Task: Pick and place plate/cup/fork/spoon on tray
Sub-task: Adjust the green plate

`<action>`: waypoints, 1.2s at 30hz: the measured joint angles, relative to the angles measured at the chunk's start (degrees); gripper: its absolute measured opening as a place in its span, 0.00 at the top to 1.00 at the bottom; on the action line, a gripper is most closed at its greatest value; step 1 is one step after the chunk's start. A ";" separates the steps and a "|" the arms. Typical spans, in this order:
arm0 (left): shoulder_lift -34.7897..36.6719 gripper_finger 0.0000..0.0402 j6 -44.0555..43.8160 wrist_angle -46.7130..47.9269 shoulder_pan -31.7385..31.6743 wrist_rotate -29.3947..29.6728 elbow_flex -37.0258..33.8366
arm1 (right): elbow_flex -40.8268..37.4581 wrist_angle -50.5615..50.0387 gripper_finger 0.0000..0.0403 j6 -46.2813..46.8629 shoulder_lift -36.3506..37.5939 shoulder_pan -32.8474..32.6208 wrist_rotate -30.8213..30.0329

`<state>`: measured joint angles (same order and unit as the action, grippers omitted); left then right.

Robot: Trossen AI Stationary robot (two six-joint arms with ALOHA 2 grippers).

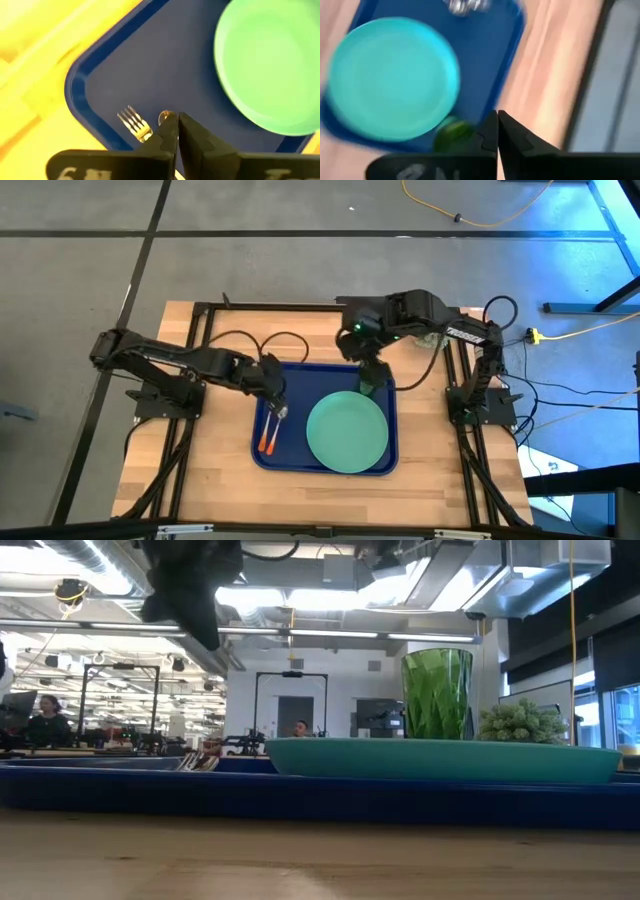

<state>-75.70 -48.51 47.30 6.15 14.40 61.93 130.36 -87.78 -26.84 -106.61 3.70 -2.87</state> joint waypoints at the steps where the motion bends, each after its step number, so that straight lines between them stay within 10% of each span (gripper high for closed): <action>1: 0.31 0.99 2.18 -0.21 -0.47 -0.69 0.02 | -0.14 -2.41 0.99 3.73 0.02 -0.20 0.02; 17: 1.66 1.00 23.38 -0.36 -5.80 -10.95 0.00 | -30.61 -2.12 1.00 38.03 9.57 -8.10 13.71; 36: 1.64 1.00 25.10 -0.41 -8.18 -14.84 0.00 | -68.06 22.73 1.00 57.82 12.98 -13.41 20.79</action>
<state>-74.06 -23.41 46.89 -2.02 -0.44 61.93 62.30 -65.05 30.99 -93.62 -9.72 17.91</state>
